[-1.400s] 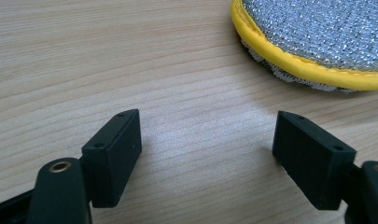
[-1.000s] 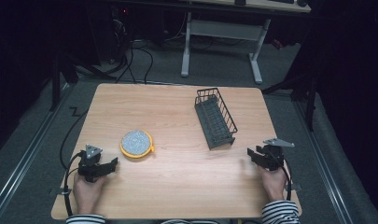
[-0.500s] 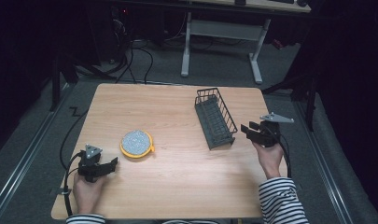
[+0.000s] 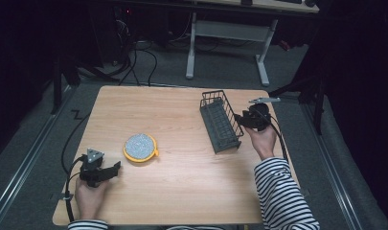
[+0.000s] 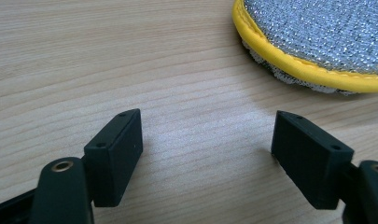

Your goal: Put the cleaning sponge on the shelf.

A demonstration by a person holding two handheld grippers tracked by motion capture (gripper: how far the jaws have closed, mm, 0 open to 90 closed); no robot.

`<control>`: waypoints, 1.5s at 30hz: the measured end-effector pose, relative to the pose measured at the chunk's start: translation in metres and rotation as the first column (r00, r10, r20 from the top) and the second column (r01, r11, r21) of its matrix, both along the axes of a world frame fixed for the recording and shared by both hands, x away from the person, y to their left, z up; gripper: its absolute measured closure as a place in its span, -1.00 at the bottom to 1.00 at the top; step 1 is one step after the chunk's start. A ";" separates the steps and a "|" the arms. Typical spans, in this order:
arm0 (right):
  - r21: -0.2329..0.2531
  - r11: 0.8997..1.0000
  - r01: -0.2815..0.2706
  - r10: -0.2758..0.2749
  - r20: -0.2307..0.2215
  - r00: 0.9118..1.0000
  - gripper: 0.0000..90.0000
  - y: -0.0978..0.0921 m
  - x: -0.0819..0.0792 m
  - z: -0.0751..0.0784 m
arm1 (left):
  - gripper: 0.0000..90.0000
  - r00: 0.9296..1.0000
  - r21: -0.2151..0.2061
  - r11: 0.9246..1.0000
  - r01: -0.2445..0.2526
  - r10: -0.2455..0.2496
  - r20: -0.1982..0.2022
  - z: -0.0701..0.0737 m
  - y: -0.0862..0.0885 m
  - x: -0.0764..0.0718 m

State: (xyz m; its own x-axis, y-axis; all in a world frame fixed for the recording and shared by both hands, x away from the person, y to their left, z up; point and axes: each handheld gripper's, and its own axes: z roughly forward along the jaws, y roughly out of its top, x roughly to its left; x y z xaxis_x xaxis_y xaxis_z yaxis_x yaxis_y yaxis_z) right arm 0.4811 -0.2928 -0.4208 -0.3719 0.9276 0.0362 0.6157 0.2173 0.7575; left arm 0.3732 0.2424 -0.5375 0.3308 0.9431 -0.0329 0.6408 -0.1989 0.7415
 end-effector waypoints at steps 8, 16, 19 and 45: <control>-0.021 1.000 0.016 -0.017 -0.051 0.999 0.19 0.005 0.015 -0.017 | -0.44 1.000 0.001 1.000 0.000 0.000 -0.001 0.000 0.000 0.000; -0.037 0.999 0.006 -0.009 -0.072 0.997 0.39 0.009 0.020 -0.026 | -0.44 1.000 0.004 1.000 0.001 -0.001 -0.001 0.000 0.000 0.000; -0.034 0.999 -0.002 -0.001 -0.081 0.997 0.51 0.011 0.021 -0.030 | -0.44 1.000 0.004 1.000 -0.001 0.001 0.001 0.000 0.000 0.000; -0.089 0.992 -0.085 0.076 -0.101 0.992 0.88 0.028 0.012 -0.036 | -0.44 1.000 0.005 1.000 0.000 0.000 0.001 0.000 0.000 0.000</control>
State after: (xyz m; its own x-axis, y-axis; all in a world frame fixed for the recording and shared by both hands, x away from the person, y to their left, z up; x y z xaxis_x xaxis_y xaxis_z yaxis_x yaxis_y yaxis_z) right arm 0.4931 -0.2650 -0.4570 -0.4446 0.8957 -0.0090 0.6629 0.3358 0.6692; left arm 0.3731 0.2421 -0.5376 0.3304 0.9434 -0.0283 0.6405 -0.2021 0.7409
